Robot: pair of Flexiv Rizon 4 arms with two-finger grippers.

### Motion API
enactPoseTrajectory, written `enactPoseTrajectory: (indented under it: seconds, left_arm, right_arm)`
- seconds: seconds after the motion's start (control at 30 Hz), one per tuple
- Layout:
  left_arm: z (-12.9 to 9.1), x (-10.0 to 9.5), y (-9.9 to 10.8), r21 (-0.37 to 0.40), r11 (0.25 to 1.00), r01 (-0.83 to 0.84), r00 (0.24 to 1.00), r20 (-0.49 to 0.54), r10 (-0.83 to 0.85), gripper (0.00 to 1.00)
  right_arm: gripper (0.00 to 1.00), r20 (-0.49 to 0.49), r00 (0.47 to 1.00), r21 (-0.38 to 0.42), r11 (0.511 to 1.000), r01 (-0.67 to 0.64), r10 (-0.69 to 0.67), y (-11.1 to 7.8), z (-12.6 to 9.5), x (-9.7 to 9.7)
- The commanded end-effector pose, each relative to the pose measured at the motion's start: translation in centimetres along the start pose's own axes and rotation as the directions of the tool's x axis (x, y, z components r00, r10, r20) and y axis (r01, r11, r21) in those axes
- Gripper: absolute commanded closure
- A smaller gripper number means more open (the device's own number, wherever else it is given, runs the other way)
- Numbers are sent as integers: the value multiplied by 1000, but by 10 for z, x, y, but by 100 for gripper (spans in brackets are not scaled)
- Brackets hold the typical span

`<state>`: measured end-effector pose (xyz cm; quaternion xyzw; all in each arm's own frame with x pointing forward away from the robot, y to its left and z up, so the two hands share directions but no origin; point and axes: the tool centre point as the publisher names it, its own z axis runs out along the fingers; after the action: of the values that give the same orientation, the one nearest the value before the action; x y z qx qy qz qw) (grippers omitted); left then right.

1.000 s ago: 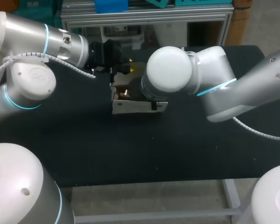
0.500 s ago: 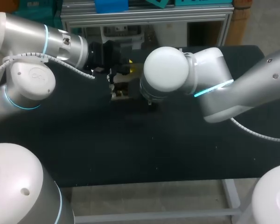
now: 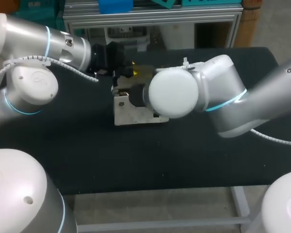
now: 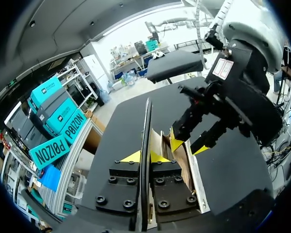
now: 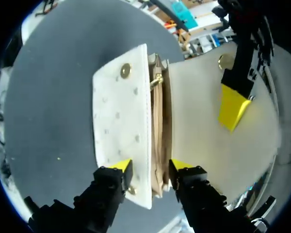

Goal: Pick up the bag, open it, inspect its contents, close it, and place it on the opposite side

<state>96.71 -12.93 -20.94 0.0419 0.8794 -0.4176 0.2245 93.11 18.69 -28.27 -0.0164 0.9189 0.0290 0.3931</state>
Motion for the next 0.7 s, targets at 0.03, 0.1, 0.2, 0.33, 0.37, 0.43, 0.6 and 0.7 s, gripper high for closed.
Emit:
enactPoseTrajectory:
  seconds: [0.03,0.1,0.2,0.33,0.37,0.43,0.6,0.7]
  left_arm:
    - [6,-5,2,0,1000,16,1000,0,-16,100]
    - [7,-5,3,1,1000,18,1000,-2,-18,100]
    - [8,-2,1,1,1000,12,1000,-5,-12,100]
    - [6,4,-3,11,1000,-14,1000,-11,14,100]
    - [6,6,-4,15,1000,-21,1000,-13,21,100]
    - [6,9,-6,21,999,-38,999,-14,38,100]
    - [3,17,-11,36,997,-66,998,-17,67,100]
    - [2,19,-13,46,996,-70,997,-21,71,100]
  right_arm:
    - [54,68,998,-5,1000,5,-4,-4,-25,7]
    - [54,80,997,-9,1000,6,-5,-5,-28,6]
    - [59,91,996,-3,1000,-5,5,-6,-29,3]
    - [100,92,995,-1,1000,-28,28,-10,-21,-5]
    - [100,89,996,-1,1000,-31,31,-11,-18,-7]
    - [100,79,996,-2,999,-40,40,-12,-12,-10]
    - [100,60,997,4,998,-55,55,-13,3,-15]
    - [100,53,997,3,998,-61,61,-14,10,-18]
